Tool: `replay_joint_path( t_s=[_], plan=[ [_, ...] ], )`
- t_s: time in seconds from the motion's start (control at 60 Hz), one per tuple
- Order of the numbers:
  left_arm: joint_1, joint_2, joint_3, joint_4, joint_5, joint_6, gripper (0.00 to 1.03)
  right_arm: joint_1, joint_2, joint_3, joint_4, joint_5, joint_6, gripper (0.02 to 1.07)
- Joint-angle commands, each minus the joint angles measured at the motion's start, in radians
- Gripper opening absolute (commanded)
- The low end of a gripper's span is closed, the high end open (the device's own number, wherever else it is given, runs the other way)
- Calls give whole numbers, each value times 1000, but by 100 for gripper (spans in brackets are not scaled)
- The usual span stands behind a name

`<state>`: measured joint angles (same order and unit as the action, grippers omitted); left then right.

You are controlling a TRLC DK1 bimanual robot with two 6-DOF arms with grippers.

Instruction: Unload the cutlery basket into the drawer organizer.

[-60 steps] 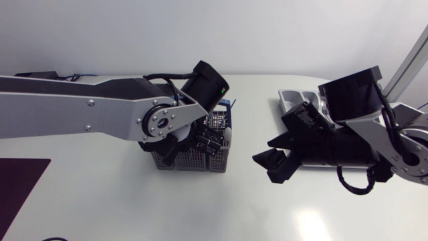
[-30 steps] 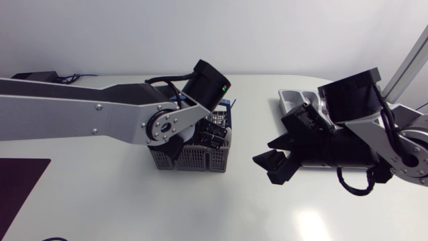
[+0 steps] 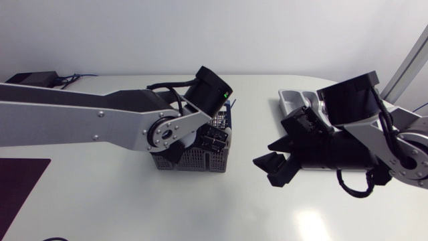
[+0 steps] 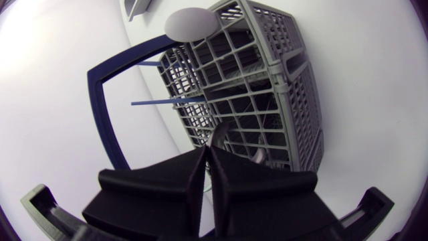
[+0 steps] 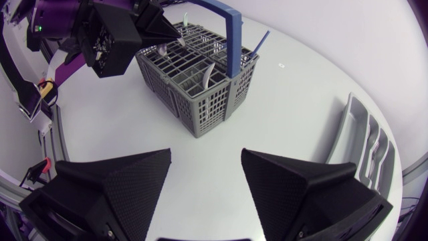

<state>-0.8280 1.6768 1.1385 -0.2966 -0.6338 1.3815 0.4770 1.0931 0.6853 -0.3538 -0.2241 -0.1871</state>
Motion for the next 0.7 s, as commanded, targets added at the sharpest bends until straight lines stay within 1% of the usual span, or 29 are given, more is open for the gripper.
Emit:
replay_joint_path(
  t_s=[0.0, 0.367, 0.683],
  plan=[
    [-3, 12, -25, -22, -7, -25, 3, 6, 8, -26, 16, -1, 5, 78],
    [-10, -26, -39, -29, -20, -25, 3, 8, 14, -27, 22, -1, 8, 78],
    [-46, -54, -56, -19, -78, -19, 3, 12, 10, -27, 21, 2, 12, 78]
  ],
)
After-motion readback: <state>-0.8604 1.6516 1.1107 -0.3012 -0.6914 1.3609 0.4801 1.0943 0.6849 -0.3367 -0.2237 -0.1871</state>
